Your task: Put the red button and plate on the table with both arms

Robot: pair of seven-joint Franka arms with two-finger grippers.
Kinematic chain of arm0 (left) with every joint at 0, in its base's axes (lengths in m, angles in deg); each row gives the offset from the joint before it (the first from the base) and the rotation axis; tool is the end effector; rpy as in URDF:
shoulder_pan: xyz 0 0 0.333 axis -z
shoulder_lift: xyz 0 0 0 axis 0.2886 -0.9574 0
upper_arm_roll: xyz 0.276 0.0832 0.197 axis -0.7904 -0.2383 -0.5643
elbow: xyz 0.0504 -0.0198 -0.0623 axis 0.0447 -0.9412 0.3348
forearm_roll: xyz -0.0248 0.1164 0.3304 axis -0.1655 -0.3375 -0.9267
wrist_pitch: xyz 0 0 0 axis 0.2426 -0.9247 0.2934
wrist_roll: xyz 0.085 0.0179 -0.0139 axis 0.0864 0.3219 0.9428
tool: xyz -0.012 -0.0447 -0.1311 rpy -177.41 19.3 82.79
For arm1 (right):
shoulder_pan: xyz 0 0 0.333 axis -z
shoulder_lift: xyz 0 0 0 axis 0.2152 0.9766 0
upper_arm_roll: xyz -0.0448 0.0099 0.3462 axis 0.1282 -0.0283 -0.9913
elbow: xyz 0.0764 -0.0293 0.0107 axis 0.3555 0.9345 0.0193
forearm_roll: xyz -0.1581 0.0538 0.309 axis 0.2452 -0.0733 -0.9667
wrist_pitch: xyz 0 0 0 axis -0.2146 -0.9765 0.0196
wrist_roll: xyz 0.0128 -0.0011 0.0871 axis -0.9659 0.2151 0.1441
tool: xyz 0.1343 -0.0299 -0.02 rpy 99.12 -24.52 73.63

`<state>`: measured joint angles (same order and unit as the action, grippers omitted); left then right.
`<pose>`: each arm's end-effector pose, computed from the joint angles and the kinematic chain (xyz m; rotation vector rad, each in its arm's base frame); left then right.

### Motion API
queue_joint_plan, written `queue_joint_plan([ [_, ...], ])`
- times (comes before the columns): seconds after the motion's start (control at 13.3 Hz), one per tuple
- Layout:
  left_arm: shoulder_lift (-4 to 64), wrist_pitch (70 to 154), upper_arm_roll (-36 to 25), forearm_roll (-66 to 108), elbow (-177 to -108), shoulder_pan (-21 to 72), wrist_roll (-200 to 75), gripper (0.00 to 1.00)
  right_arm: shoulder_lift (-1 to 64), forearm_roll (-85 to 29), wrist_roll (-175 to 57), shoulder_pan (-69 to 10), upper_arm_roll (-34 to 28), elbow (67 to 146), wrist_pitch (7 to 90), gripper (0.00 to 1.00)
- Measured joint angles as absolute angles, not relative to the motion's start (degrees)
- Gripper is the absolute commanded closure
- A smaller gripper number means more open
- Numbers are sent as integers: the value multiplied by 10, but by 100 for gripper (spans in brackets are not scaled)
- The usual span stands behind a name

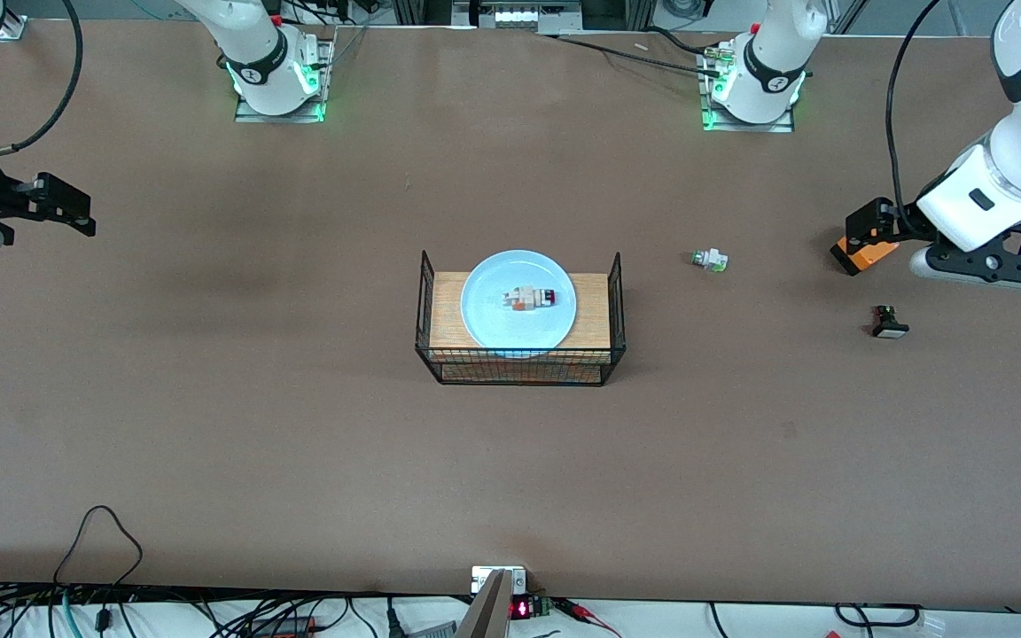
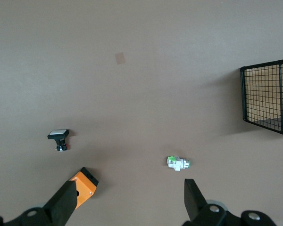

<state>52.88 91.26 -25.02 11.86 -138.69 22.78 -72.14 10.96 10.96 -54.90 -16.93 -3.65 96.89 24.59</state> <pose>0.5285 -0.0461 0.5647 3.1309 -0.2175 -0.0745 0.5328 -0.0069 0.6002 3.0901 0.2416 -0.0450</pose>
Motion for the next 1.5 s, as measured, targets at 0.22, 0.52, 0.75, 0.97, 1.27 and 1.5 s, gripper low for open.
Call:
queue_joint_plan([
  [0.22, 529, 911, -247, 119, -1386, 228, -721, 0, 110, 110, -549, -169, -37, 969, 246, 0],
  [0.52, 528, 910, -247, 119, -1386, 228, -722, 0, 110, 110, -549, -169, -37, 969, 247, 0],
  [0.75, 526, 910, -247, 119, -1386, 228, -722, 0, 110, 110, -549, -169, -37, 969, 247, 0],
  [0.97, 522, 890, -247, 119, -1385, 228, -723, 0, 110, 109, -549, -171, -39, 971, 250, 0],
  [1.27, 508, 858, -243, 119, -1385, 232, -733, 0, 111, 102, -549, -179, -44, 974, 272, 0],
  [1.5, 505, 850, -209, 127, -1385, 251, -795, 0, 116, 90, -549, -179, -44, 974, 275, 0],
])
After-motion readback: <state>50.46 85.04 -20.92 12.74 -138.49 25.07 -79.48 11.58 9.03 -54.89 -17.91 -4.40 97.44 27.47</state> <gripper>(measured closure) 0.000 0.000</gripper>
